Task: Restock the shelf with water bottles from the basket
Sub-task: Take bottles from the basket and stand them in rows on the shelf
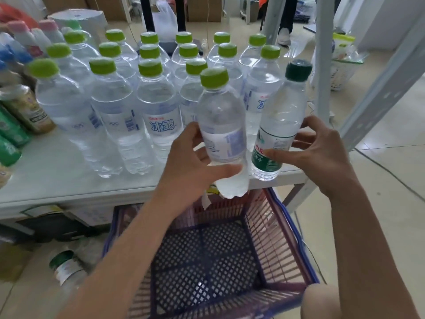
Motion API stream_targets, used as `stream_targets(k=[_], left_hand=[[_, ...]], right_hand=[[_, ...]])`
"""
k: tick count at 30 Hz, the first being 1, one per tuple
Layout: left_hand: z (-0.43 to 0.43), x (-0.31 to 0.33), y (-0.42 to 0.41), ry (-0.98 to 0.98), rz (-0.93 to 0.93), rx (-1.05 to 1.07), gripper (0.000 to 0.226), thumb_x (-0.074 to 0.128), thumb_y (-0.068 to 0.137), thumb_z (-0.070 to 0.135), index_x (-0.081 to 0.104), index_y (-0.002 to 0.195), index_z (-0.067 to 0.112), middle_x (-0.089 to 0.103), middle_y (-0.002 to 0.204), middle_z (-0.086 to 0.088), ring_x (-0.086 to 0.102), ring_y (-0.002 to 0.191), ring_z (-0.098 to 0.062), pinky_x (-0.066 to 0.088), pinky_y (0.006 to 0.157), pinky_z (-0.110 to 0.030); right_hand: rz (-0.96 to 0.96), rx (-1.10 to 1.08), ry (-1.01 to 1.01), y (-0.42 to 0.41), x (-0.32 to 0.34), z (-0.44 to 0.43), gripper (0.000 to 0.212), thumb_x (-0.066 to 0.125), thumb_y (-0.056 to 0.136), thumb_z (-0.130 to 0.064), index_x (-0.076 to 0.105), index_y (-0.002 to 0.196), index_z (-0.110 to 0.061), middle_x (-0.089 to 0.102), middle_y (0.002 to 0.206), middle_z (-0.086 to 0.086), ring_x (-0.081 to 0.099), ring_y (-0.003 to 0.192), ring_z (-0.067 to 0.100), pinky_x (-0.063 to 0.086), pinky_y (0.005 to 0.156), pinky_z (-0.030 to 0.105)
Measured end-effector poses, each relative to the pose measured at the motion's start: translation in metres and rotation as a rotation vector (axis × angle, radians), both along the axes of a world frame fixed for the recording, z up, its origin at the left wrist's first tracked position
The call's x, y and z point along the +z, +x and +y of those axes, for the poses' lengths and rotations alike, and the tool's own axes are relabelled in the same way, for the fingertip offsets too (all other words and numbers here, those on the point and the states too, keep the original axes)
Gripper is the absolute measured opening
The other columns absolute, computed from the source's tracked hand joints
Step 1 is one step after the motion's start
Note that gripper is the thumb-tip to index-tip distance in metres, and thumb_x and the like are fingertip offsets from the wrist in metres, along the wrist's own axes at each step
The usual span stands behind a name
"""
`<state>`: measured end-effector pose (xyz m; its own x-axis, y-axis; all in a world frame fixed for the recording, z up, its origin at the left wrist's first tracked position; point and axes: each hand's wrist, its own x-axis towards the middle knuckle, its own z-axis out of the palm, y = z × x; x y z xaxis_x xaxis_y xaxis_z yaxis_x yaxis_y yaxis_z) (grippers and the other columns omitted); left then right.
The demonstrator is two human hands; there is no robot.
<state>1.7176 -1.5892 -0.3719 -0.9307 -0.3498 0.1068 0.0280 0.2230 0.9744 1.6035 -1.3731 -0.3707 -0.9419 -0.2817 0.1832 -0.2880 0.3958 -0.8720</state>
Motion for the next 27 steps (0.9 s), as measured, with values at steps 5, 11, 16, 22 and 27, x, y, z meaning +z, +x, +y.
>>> stream_targets(k=[5,11,16,22,27], left_hand=[[0.032,-0.002,-0.030,-0.045,0.094,0.095,0.069,0.095,0.067,0.011,0.059,0.125,0.021,0.070,0.124,0.014,0.069,0.112,0.000,0.053,0.093,-0.012],[0.051,-0.025,-0.046,-0.112,0.108,0.231,0.065,0.089,0.075,0.022,0.057,0.131,0.027,0.064,0.122,0.025,0.064,0.121,-0.004,0.047,0.113,-0.037],[0.057,-0.026,-0.053,-0.253,0.087,0.273,0.070,0.083,0.084,0.024,0.047,0.144,0.024,0.060,0.141,0.013,0.056,0.132,-0.007,0.039,0.114,-0.020],[0.068,-0.033,-0.055,-0.392,0.002,0.217,0.092,0.060,0.100,0.036,-0.004,0.164,0.018,0.017,0.172,-0.001,0.029,0.154,-0.018,0.029,0.120,-0.027],[0.075,-0.038,-0.050,-0.503,-0.002,0.220,0.097,0.053,0.103,0.040,-0.022,0.160,0.018,-0.001,0.173,-0.002,0.020,0.158,-0.021,0.029,0.120,-0.031]], right_hand=[[-0.017,-0.048,-0.029,-0.010,-0.012,0.001,0.076,0.095,0.050,-0.040,0.063,0.115,-0.017,0.072,0.110,-0.006,0.069,0.100,0.004,0.060,0.084,0.030],[-0.069,-0.007,-0.055,-0.021,-0.019,-0.007,0.074,0.094,0.049,-0.042,0.058,0.110,-0.020,0.073,0.111,-0.003,0.072,0.105,0.014,0.062,0.089,0.041],[-0.091,0.033,-0.029,-0.027,-0.023,-0.007,0.067,0.097,0.057,-0.032,0.054,0.108,-0.024,0.071,0.110,-0.005,0.071,0.104,0.011,0.061,0.088,0.038],[-0.128,0.041,-0.045,-0.028,-0.029,-0.004,0.071,0.097,0.058,-0.035,0.058,0.115,-0.023,0.072,0.112,-0.007,0.070,0.105,0.006,0.059,0.089,0.031],[-0.113,0.041,-0.023,-0.031,-0.033,-0.005,0.076,0.095,0.056,-0.044,0.063,0.122,-0.024,0.072,0.114,-0.009,0.069,0.109,0.010,0.057,0.097,0.042]])
